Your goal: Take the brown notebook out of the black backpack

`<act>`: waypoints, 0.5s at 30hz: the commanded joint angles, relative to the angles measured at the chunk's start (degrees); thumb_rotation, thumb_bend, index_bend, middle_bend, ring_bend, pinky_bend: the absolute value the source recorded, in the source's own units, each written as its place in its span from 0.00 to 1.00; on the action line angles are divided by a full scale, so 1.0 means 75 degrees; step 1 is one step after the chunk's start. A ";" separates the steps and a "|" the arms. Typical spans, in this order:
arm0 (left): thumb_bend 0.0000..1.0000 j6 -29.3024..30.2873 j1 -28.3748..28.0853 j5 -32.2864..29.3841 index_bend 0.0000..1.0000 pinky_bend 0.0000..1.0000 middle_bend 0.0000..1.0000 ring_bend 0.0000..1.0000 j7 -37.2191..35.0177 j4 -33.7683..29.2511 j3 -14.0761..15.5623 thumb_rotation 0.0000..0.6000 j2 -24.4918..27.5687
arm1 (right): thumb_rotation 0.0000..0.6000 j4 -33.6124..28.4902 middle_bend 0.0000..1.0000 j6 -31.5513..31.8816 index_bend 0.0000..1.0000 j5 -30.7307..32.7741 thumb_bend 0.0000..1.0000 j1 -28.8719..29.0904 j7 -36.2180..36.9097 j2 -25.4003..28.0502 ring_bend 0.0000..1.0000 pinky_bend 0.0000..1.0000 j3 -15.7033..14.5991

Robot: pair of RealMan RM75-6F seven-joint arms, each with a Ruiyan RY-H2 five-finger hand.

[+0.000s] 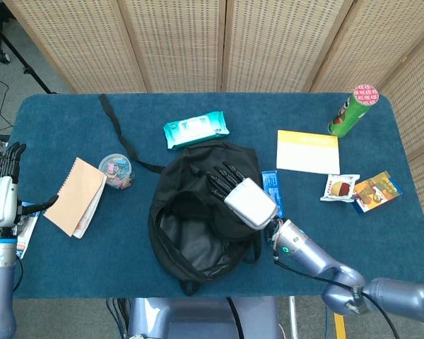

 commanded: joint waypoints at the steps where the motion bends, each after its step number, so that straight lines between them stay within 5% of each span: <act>1: 0.00 0.0191 0.0319 0.0269 0.00 0.00 0.00 0.00 -0.0018 -0.0215 0.0244 1.00 0.0074 | 1.00 0.0709 0.06 0.1125 0.25 -0.2255 0.00 -0.0394 0.0036 0.1490 0.00 0.03 -0.0903; 7: 0.00 0.0628 0.1005 0.0980 0.00 0.00 0.00 0.00 -0.0533 -0.0410 0.0697 1.00 0.0418 | 1.00 0.1967 0.06 0.2809 0.25 -0.3290 0.00 -0.1318 0.0194 0.2321 0.00 0.03 -0.1435; 15: 0.00 0.1215 0.1867 0.1867 0.00 0.00 0.00 0.00 -0.0936 -0.0084 0.1252 1.00 0.0244 | 1.00 0.2871 0.03 0.4035 0.23 -0.1711 0.00 -0.3124 0.0910 0.1796 0.00 0.03 -0.1249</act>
